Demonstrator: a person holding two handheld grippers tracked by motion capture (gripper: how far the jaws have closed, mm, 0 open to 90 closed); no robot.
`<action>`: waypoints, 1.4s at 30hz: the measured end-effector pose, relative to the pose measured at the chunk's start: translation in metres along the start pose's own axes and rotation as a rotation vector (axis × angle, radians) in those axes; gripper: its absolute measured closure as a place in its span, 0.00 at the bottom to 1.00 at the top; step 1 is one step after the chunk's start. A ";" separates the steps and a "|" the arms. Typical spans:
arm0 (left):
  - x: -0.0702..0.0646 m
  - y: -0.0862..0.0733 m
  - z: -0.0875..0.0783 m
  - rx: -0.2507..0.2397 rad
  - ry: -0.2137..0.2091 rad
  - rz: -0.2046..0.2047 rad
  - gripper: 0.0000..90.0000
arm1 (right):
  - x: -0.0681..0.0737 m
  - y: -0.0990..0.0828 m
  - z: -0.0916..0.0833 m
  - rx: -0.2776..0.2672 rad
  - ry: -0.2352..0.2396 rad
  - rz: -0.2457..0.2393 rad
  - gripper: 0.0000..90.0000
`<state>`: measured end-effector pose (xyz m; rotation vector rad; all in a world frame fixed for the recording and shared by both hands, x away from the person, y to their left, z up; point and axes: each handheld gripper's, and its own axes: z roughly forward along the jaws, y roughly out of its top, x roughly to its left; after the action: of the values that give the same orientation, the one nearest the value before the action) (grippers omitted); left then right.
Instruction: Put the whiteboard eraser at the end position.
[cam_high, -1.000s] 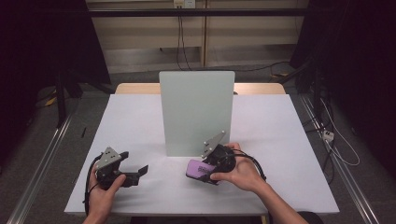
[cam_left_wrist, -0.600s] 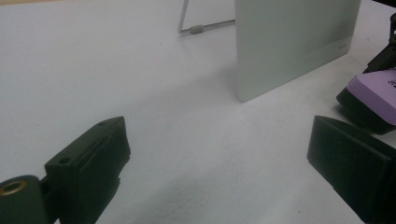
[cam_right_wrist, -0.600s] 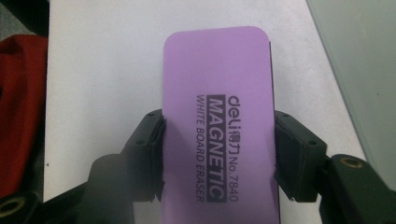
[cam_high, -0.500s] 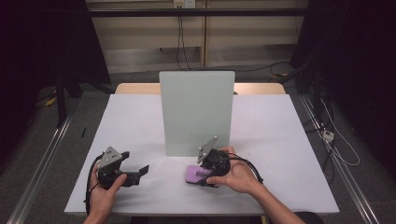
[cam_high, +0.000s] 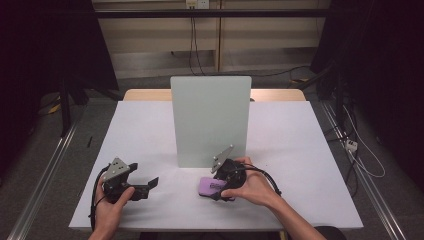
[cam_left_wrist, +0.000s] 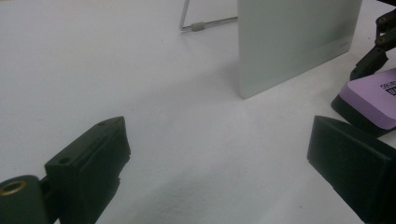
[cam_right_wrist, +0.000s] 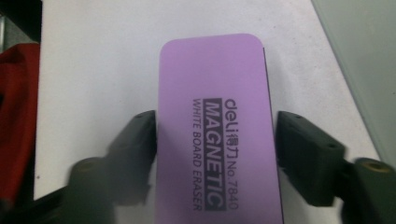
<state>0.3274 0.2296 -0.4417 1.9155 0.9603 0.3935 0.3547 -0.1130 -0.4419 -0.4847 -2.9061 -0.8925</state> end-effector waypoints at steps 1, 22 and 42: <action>0.000 0.000 0.000 0.000 0.001 0.003 0.06 | 0.000 0.000 0.000 0.000 -0.003 0.003 0.30; 0.001 0.000 -0.002 0.002 0.000 0.007 0.06 | -0.005 -0.004 -0.019 -0.145 -0.126 0.121 0.09; 0.003 0.002 -0.001 -0.008 0.015 0.000 0.06 | -0.002 -0.038 -0.039 -0.309 -0.333 0.259 0.09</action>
<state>0.3292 0.2321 -0.4398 1.9077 0.9670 0.4122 0.3438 -0.1650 -0.4300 -1.1023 -2.8866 -1.3344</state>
